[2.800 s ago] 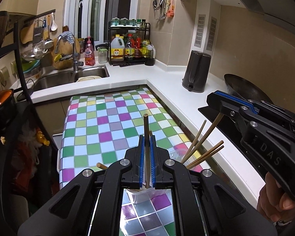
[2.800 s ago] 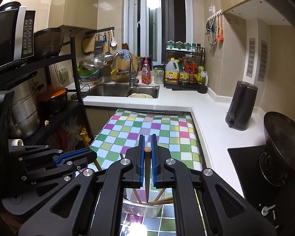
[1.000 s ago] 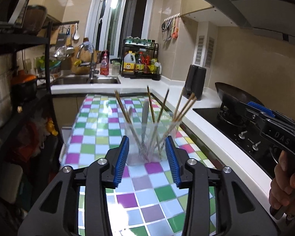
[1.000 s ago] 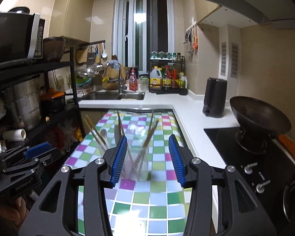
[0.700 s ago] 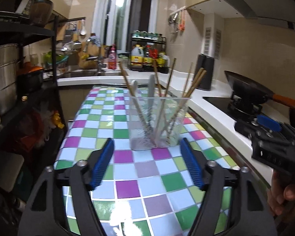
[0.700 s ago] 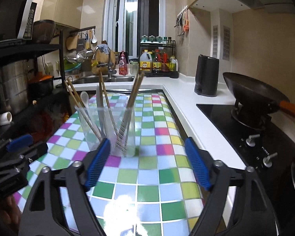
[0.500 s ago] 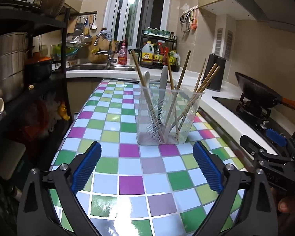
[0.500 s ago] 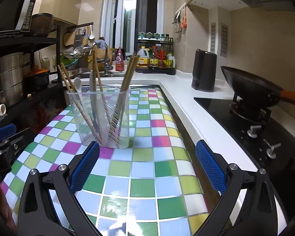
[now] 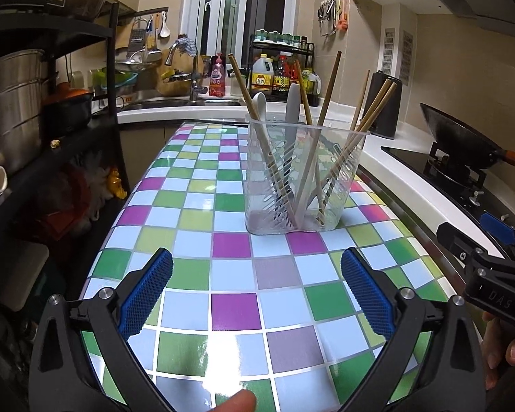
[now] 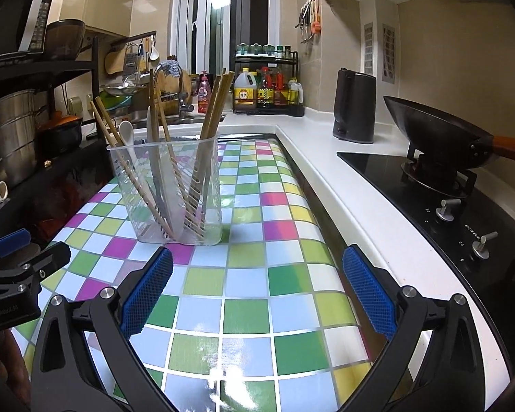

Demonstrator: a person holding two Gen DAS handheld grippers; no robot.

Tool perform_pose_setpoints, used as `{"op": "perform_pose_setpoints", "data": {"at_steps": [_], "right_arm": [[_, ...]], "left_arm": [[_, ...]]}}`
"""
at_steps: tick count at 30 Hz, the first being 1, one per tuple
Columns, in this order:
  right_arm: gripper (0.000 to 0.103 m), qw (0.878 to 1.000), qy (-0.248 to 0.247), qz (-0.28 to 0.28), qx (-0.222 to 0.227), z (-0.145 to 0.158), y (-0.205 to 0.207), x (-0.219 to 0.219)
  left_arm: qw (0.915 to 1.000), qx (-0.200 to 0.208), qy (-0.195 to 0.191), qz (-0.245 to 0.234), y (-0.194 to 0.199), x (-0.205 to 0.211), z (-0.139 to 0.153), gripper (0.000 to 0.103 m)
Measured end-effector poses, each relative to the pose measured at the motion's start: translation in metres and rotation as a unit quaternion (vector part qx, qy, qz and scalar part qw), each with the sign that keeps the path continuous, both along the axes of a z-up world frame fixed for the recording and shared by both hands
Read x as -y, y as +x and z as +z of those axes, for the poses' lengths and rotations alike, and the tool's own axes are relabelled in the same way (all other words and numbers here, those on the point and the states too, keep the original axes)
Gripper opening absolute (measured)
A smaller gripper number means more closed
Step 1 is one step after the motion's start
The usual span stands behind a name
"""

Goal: Organize utensils

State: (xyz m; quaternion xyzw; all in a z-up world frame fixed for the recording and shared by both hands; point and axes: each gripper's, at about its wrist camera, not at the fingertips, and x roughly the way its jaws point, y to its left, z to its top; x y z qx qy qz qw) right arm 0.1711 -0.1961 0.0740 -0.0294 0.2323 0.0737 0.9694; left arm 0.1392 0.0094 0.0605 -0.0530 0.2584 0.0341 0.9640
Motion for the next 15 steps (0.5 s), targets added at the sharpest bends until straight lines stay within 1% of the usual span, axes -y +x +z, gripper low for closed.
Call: {"op": "perform_pose_setpoints", "data": {"at_steps": [15], "right_arm": [[0.098,1.000,-0.003,0.004,0.003,0.0001,-0.0004,-0.0011]], "left_arm": [[1.0000,-0.003,0.005,-0.005,-0.0005,0.0054,-0.0020,0.095]]}}
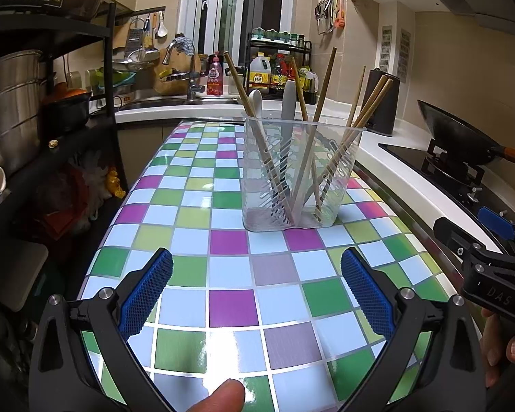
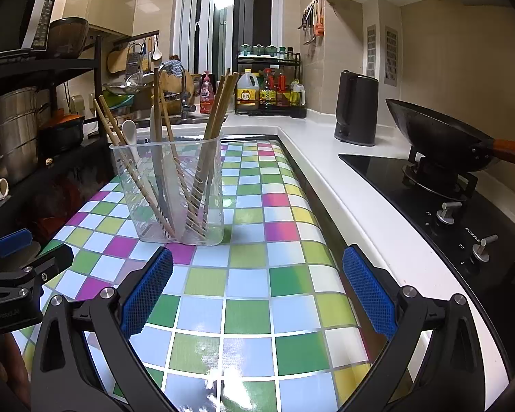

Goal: Organize utensils

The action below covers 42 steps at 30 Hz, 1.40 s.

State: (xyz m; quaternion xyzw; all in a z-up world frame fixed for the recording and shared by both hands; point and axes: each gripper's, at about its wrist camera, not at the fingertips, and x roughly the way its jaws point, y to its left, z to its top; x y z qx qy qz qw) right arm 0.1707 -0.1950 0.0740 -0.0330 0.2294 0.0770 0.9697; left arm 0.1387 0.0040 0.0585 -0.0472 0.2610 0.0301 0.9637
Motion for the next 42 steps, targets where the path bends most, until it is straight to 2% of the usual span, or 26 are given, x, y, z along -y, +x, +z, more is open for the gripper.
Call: {"op": "perform_pose_setpoints", "data": {"at_steps": [42], "right_arm": [[0.098,1.000,-0.003,0.003,0.000,-0.0004,-0.0037,-0.0057]], "left_arm": [[1.0000,0.004,0.004,-0.007,-0.0028,0.0047,0.0002,0.095]]}}
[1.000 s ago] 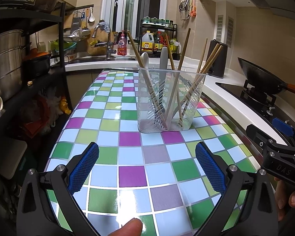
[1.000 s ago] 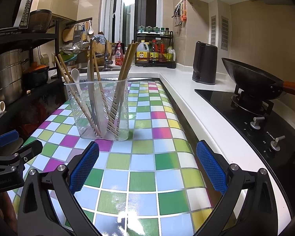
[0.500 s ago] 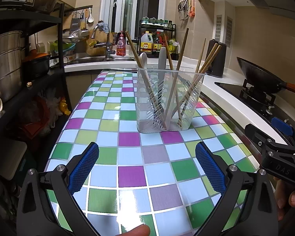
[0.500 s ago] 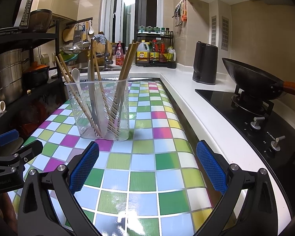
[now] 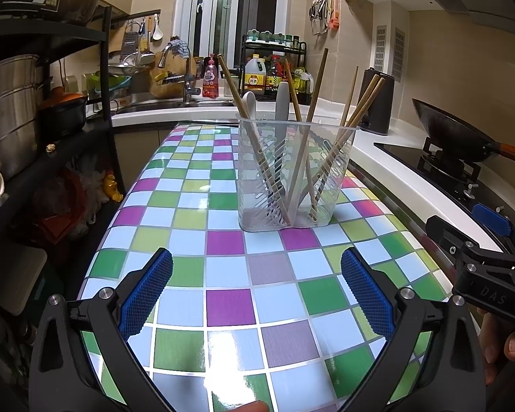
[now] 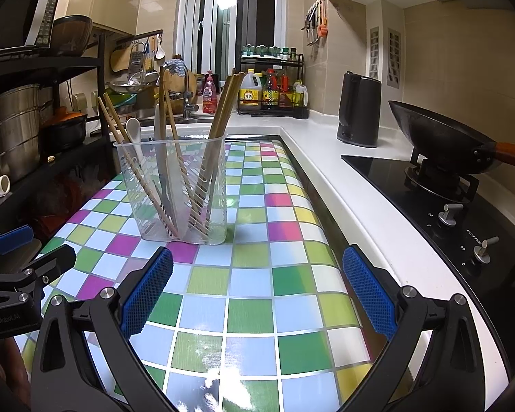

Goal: Organize utensils

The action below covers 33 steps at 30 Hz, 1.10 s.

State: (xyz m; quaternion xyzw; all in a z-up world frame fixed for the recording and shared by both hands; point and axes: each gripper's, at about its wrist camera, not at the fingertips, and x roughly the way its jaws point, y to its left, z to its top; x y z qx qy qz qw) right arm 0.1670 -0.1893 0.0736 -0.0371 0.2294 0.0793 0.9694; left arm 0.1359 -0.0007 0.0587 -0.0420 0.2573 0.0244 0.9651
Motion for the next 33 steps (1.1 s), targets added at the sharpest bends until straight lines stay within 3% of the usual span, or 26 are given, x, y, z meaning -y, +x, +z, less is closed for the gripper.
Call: {"op": "perform_pose_setpoints", "data": {"at_steps": [33], "right_arm": [[0.098,1.000,0.000,0.001,0.000,0.0002,0.0008,0.0009]], "left_arm": [[0.9999,0.001,0.003,-0.011,-0.0009,-0.0006,-0.0007,0.095]]}}
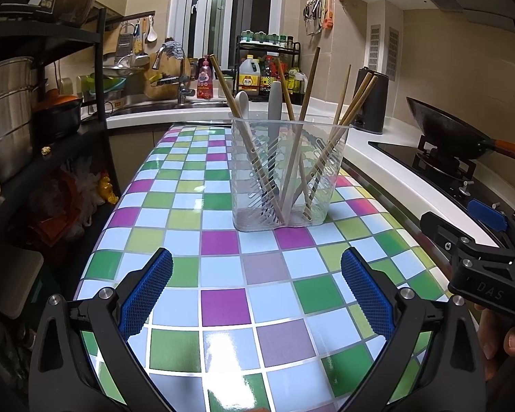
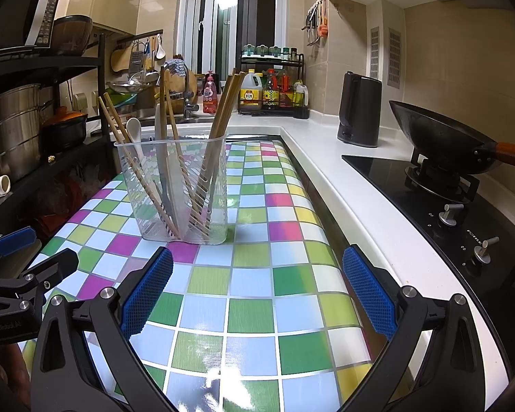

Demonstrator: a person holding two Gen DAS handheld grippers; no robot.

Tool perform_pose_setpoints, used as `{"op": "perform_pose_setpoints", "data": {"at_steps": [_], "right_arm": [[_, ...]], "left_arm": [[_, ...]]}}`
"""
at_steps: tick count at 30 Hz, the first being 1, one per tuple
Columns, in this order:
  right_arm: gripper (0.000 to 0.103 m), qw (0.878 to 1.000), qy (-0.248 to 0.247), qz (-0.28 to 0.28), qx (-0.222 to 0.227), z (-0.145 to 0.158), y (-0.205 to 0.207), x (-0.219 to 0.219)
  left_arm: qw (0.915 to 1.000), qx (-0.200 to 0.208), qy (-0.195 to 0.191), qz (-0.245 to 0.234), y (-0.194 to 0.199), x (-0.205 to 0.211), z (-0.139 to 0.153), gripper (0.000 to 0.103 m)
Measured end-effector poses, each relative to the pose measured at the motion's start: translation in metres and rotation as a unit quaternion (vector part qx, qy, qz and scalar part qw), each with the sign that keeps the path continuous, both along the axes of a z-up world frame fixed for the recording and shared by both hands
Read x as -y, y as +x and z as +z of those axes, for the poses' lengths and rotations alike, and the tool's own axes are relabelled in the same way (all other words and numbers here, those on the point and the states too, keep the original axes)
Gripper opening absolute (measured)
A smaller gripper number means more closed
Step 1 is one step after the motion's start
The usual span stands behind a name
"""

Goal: Organize utensils

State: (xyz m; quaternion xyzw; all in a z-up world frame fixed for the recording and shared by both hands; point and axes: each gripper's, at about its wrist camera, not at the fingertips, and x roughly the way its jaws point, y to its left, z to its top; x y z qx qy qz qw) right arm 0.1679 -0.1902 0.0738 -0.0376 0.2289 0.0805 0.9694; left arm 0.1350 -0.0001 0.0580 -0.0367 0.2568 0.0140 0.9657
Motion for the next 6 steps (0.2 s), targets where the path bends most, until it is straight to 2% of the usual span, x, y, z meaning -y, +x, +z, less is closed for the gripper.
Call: {"op": "perform_pose_setpoints", "data": {"at_steps": [6], "right_arm": [[0.098,1.000,0.000,0.000,0.000,0.0000,0.0001,-0.0003]], "left_arm": [[1.0000,-0.004,-0.001,0.004,0.0013,-0.0012,-0.0007,0.095]]}}
